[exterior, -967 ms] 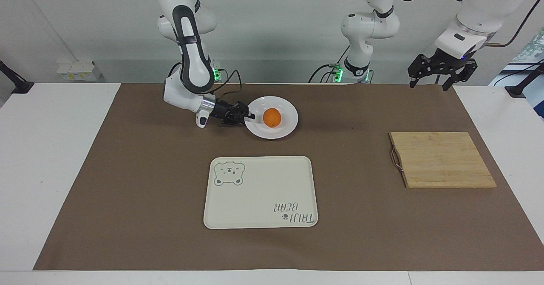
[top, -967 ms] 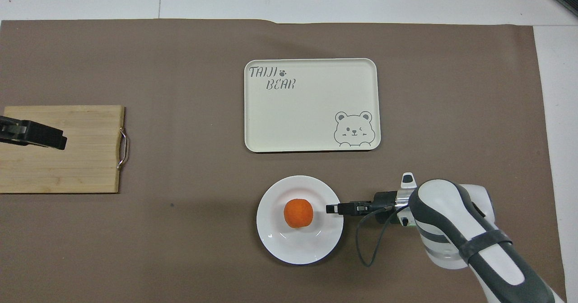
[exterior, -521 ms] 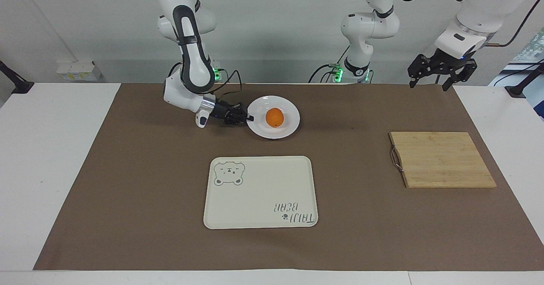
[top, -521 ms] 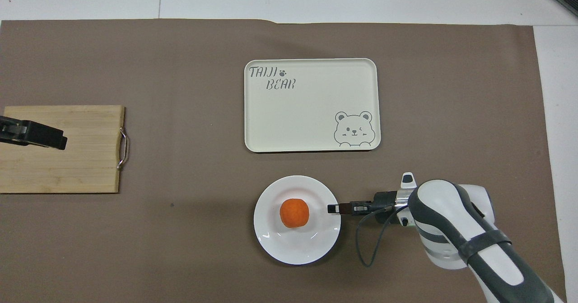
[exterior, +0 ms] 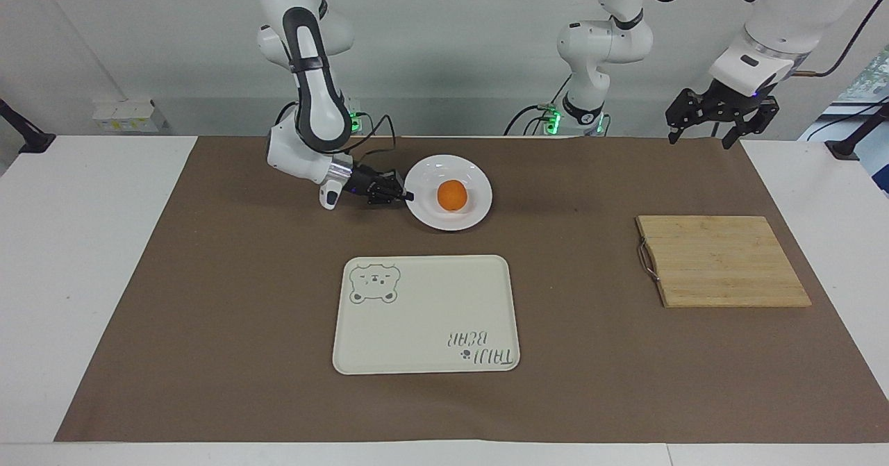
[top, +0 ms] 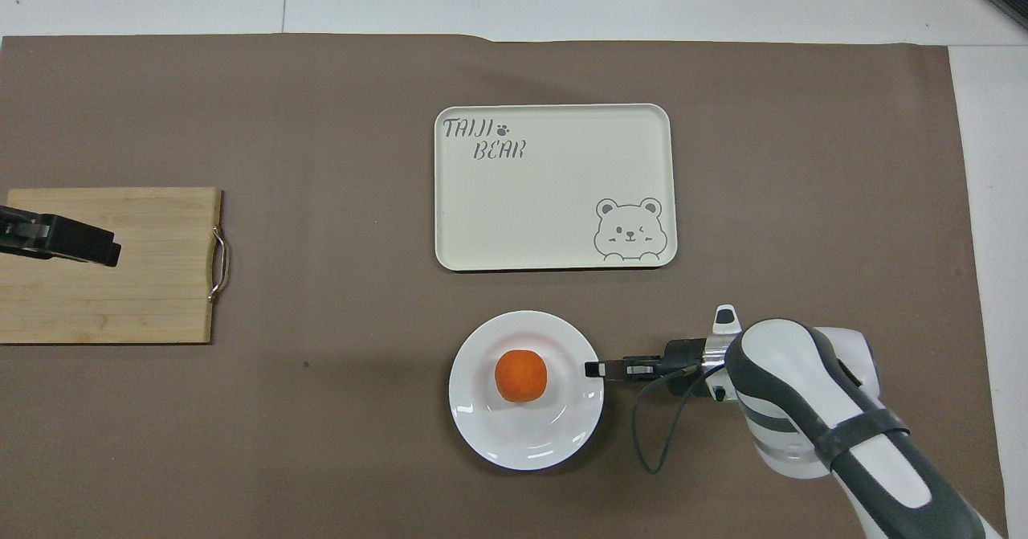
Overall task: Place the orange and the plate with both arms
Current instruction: 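Move the plate with the orange onto the bear tray with the right gripper, then settle the plate onto the middle of the bear tray with the right gripper, then open the right gripper and lift it off the plate rim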
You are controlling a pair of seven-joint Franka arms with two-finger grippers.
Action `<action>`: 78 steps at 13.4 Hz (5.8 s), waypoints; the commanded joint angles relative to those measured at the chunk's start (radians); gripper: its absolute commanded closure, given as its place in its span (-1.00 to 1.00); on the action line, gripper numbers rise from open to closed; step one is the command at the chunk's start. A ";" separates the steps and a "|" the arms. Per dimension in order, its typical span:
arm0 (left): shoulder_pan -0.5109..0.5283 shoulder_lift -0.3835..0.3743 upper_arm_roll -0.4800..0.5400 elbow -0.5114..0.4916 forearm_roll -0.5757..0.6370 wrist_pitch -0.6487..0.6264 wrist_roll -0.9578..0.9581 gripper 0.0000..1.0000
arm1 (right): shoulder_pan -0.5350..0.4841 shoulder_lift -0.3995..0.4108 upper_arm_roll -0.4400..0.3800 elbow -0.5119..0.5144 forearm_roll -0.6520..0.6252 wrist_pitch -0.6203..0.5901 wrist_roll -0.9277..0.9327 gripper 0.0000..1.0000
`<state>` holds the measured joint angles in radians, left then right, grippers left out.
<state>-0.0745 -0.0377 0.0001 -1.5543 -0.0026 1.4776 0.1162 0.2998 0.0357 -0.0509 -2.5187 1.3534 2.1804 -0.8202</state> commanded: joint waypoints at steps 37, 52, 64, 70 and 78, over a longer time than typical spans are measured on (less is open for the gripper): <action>-0.007 -0.028 0.004 -0.038 -0.007 0.024 -0.006 -1.00 | -0.156 0.520 -0.004 0.769 0.012 -0.016 0.101 1.00; -0.007 -0.028 0.004 -0.038 -0.007 0.026 -0.004 -1.00 | -0.156 0.509 -0.009 0.759 -0.086 -0.022 0.056 -1.00; -0.007 -0.028 0.004 -0.036 -0.007 0.027 -0.003 -1.00 | -0.130 0.322 -0.024 0.811 -0.929 -0.024 0.588 -1.00; -0.005 -0.027 0.004 -0.036 -0.007 0.036 0.000 -1.00 | -0.133 0.189 -0.026 0.802 -1.206 -0.232 0.860 -1.00; -0.005 -0.028 0.004 -0.036 -0.007 0.035 0.005 -1.00 | -0.168 0.060 -0.029 0.799 -1.361 -0.416 0.889 -1.00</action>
<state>-0.0745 -0.0379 0.0000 -1.5545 -0.0026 1.4917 0.1170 0.1613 0.1536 -0.0885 -1.6992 0.0285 1.7994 0.0499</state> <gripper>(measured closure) 0.000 0.000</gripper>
